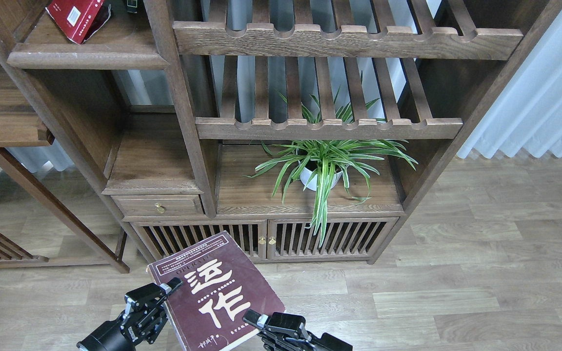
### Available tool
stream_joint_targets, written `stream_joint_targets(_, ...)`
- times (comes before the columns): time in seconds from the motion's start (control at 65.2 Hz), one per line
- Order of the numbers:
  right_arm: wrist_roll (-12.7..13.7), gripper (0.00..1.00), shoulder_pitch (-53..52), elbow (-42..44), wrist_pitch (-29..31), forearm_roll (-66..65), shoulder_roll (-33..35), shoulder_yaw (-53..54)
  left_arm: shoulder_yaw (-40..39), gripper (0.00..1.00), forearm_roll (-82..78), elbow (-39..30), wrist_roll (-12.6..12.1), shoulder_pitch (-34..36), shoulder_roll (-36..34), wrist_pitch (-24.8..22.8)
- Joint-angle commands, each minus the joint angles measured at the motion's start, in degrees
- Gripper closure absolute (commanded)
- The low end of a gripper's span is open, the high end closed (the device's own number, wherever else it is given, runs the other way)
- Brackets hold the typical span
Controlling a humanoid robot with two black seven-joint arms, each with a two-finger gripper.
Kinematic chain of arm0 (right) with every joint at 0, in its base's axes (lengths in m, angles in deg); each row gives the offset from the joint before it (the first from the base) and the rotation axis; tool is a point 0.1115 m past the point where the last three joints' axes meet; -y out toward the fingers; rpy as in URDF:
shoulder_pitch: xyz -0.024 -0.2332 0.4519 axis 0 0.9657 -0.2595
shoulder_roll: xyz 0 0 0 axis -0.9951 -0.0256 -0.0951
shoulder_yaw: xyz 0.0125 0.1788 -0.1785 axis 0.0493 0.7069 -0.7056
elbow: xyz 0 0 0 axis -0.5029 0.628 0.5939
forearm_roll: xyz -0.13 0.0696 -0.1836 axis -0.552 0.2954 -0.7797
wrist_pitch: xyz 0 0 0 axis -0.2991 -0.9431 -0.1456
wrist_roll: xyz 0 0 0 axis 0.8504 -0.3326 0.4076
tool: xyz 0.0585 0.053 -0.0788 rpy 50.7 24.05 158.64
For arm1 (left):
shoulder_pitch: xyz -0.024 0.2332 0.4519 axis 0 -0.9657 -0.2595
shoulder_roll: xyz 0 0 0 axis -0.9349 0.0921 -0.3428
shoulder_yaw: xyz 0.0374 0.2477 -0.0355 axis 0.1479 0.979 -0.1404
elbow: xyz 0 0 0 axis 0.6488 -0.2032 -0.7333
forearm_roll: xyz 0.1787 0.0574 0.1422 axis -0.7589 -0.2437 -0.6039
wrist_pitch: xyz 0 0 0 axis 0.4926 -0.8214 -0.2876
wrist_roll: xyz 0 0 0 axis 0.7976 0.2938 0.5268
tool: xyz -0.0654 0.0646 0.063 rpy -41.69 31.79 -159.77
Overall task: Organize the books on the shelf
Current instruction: 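Release the right gripper and lift the maroon book up with the left gripper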
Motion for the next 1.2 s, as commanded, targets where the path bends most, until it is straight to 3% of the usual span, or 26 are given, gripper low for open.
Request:
stream_joint_targets(0.0,-0.05,0.74,-0.17,0.01,0.01,-0.06,-0.02,0.04,-1.75,0.96,-1.78,-0.48,-0.10,0.20,-0.15,0.00)
stream_joint_targets(0.092,-0.23,0.55,-0.61,0.01,0.01,-0.15,0.07,0.04,-3.95,0.97,-3.19,-0.83,-0.01,1.87,-0.32,0.00)
stream_joint_targets(0.153,-0.32,0.29,-0.96,0.01,0.01,-0.68,0.07,0.04,-5.79,0.98,-3.37,-1.27,-0.01,3.45,-1.02,0.00)
stream_joint_targets(0.169,-0.40,0.18,-1.22,0.01,0.01,-1.11,0.15,0.13,-6.67,0.99,-3.37,-1.44,0.07,3.80,-1.46,0.00)
stream_joint_targets(0.199,-0.76,0.06,-1.84,0.10,0.01,-2.43,0.33,0.91,-9.64,0.99,-3.28,-2.23,0.25,4.50,-3.47,0.00)
stream_joint_targets(0.215,-0.84,0.04,-1.93,0.18,0.01,-2.70,0.33,1.18,-10.79,0.99,-3.28,-2.50,0.34,4.59,-4.27,0.00)
stream_joint_targets(0.353,-0.76,0.02,-2.02,1.33,0.01,-2.88,1.03,1.18,-16.60,0.99,-3.37,-3.20,0.16,5.65,-9.28,0.00)
stream_joint_targets(0.521,-0.76,0.01,-2.89,4.67,0.01,-3.05,0.15,1.09,-23.63,0.99,-3.28,-3.46,0.51,13.99,-17.80,0.00)
stream_joint_targets(0.859,-0.49,0.01,-2.98,5.11,0.01,-3.14,-0.11,0.30,-23.81,0.99,-3.72,-2.15,-0.36,32.98,-31.17,0.00)
stream_joint_targets(0.951,-0.49,0.01,-2.98,5.11,0.01,-3.14,-0.11,0.21,-23.99,0.99,-6.88,-0.30,-0.45,36.32,-34.07,0.00)
stream_joint_targets(1.012,-0.67,0.01,-2.98,5.11,0.01,-3.14,-0.20,0.21,-24.25,0.99,-14.68,3.82,-2.09,40.09,-37.23,0.00)
stream_joint_targets(1.181,-0.76,0.01,-3.16,5.11,0.01,-3.14,-0.99,0.74,-24.08,0.99,-27.69,10.41,-2.09,48.96,-38.20,0.00)
